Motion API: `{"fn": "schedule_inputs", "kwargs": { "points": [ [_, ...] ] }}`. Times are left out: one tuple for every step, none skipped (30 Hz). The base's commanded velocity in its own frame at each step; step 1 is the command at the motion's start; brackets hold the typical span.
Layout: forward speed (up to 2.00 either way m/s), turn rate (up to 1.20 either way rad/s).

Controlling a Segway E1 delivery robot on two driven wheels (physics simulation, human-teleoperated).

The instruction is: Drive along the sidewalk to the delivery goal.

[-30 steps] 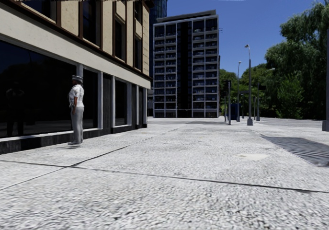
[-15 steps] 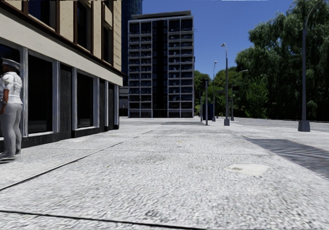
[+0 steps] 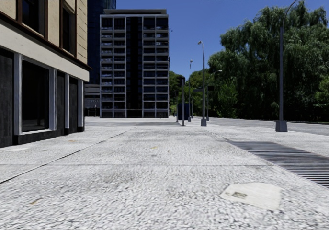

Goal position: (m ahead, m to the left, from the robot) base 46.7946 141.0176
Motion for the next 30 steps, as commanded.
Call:
{"fn": "schedule_inputs", "kwargs": {
  "points": [
    [2.0, 0.0],
    [2.0, 0.0],
    [2.0, 0.0],
    [2.0, 0.0],
    [2.0, 0.0],
    [2.0, 0.0],
    [2.0, 0.0],
    [2.0, 0.0],
    [2.0, 0.0],
    [2.0, 0.0],
    [2.0, 0.0],
    [2.0, 0.0],
    [2.0, 0.0],
    [2.0, 0.0],
    [2.0, 0.0],
    [2.0, 0.0],
    [2.0, 0.0],
    [2.0, 0.0],
    [2.0, 0.0],
    [2.0, 0.0],
    [2.0, 0.0],
    [2.0, 0.0],
    [2.0, 0.0],
    [2.0, 0.0],
    [2.0, 0.0],
    [2.0, 0.0],
    [2.0, 0.0],
    [2.0, 0.0],
    [2.0, 0.0],
    [2.0, 0.0]
  ]
}}
